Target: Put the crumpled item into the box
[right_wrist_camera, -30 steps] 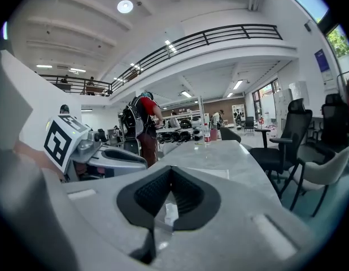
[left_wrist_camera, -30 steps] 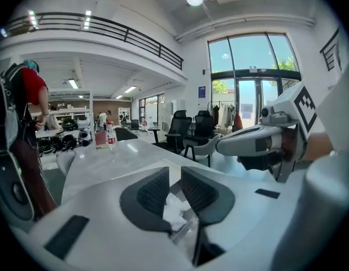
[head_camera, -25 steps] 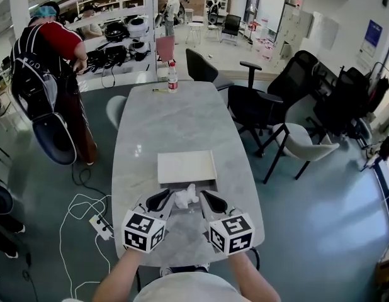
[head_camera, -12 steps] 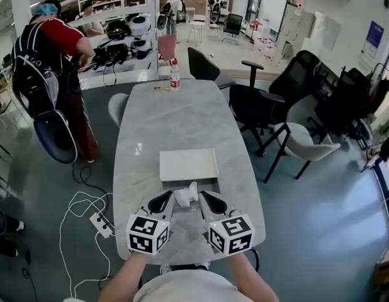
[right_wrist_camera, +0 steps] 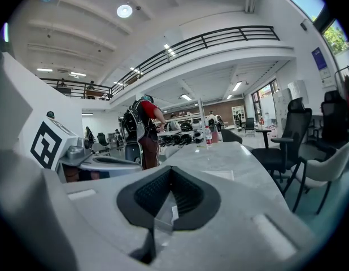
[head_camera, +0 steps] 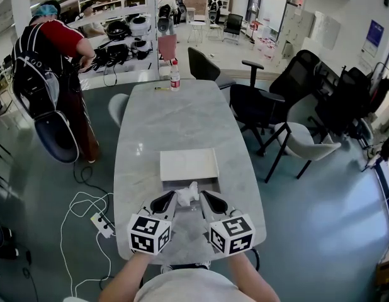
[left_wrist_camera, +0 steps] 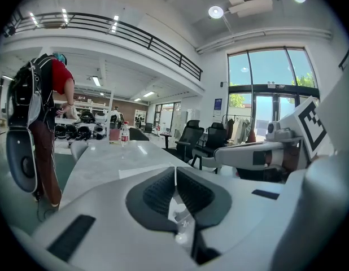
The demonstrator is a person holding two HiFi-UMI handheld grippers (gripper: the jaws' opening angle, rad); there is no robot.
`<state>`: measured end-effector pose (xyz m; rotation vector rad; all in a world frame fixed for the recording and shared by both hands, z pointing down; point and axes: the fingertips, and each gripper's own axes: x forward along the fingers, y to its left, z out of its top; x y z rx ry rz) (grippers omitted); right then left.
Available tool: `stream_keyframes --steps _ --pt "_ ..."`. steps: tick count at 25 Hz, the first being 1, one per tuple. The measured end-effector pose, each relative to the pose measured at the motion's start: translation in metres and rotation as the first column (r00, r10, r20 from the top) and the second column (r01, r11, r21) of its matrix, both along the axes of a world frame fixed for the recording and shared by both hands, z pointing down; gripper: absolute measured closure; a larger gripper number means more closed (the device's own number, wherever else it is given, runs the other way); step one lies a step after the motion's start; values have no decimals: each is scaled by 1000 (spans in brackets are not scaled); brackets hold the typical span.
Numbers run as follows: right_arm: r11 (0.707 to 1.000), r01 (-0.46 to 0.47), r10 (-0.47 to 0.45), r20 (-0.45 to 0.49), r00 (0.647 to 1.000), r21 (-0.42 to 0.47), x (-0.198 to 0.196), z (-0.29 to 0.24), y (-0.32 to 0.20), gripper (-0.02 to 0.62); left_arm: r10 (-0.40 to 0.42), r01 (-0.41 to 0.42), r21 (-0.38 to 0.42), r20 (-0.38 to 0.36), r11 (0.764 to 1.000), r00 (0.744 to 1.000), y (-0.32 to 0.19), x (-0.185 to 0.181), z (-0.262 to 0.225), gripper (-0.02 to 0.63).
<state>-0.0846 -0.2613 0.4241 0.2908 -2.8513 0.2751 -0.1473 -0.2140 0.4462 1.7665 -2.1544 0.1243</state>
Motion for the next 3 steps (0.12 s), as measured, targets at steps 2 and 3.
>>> stream_keyframes --steps 2,3 --pt "1000 2 -2 -1 1000 0 0 1 -1 591 0 0 0 2 1000 1000 -1 0 0 588" --pt "1000 3 -3 -2 1000 0 -1 2 -1 591 0 0 -1 4 1000 1000 -2 0 0 588"
